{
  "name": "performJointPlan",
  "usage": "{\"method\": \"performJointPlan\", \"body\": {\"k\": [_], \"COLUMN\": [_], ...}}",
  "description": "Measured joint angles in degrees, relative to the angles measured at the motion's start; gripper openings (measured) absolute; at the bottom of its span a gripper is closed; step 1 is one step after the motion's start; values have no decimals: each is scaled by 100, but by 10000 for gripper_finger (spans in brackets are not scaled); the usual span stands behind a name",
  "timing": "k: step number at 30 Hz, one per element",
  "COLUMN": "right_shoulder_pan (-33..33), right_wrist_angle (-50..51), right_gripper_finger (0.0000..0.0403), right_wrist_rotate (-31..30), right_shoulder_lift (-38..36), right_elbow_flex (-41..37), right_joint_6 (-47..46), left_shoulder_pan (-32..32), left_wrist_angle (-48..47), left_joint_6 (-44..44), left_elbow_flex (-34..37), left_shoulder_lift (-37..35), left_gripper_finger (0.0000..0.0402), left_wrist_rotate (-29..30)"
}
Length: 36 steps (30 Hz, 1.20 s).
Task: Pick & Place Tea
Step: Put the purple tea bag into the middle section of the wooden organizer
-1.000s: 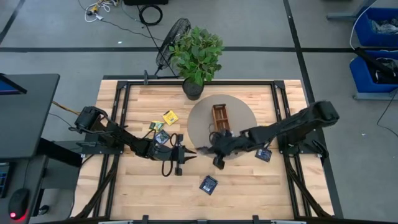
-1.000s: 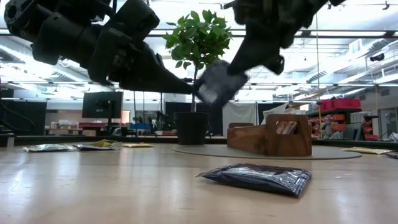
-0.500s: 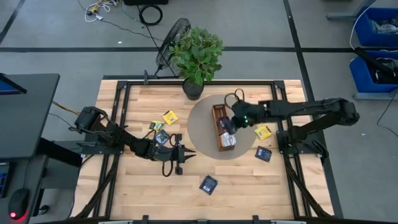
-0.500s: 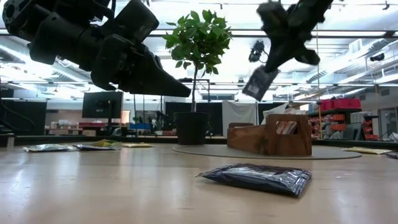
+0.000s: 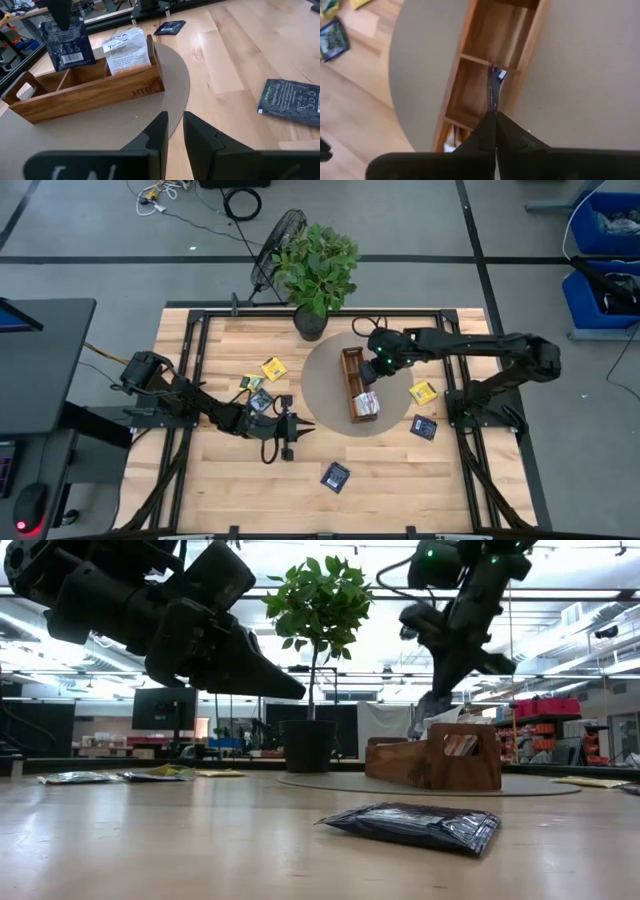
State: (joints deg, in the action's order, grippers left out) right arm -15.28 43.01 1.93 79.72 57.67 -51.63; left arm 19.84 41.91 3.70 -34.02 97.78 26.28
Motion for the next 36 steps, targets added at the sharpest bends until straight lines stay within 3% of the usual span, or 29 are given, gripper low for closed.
{"method": "performJointPlan", "body": {"k": [19, 28, 36], "right_shoulder_pan": [-235, -257, -257], "right_wrist_angle": [99, 127, 26], "right_gripper_finger": [0, 1, 51], "right_wrist_rotate": [413, 222, 202], "right_shoulder_lift": [609, 630, 630], "right_elbow_flex": [-2, -2, -2], "right_joint_6": [-42, -13, 306], "left_shoulder_pan": [2, 2, 2], "left_wrist_angle": [-79, -92, -145], "left_joint_6": [-9, -53, -166], "left_elbow_flex": [0, 0, 0], "left_shoulder_lift": [0, 0, 2], "left_gripper_finger": [62, 62, 62], "left_wrist_rotate": [-2, -4, -4]}}
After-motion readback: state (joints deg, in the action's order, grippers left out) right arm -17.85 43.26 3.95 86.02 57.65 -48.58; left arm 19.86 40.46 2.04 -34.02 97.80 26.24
